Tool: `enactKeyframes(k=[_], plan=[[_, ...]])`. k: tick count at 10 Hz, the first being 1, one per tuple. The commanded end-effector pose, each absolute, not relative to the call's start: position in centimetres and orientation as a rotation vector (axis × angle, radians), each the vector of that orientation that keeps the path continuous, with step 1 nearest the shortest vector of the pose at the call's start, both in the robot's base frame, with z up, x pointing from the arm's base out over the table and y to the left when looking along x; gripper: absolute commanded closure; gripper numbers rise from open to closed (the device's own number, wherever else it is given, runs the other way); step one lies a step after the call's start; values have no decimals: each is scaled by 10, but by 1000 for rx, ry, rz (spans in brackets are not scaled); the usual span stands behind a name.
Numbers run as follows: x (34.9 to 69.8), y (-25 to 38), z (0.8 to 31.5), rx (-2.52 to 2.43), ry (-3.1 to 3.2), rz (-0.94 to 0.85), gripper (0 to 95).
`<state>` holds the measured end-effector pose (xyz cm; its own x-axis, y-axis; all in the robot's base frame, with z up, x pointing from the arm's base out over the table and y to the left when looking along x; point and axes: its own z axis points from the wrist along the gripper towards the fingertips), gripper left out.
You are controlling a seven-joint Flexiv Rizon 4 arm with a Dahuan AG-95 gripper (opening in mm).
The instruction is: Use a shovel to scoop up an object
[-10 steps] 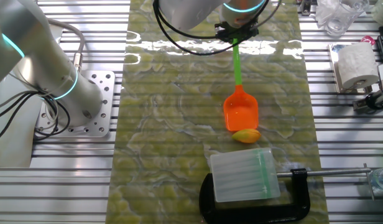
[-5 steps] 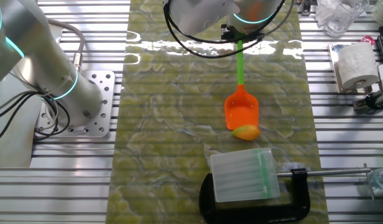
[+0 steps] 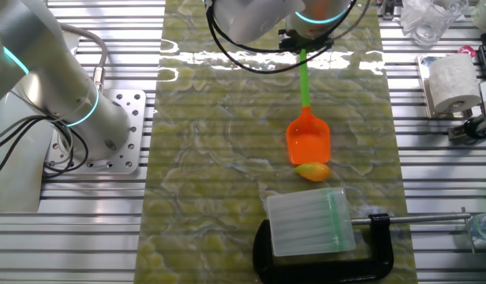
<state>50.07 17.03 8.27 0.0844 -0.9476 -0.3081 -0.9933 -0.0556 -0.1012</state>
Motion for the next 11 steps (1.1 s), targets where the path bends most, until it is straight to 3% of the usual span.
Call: enactKeyframes(k=[1, 11], plan=[[498, 168, 81, -2065, 1935, 241, 950], [506, 176, 88, -1942, 1996, 278, 950]])
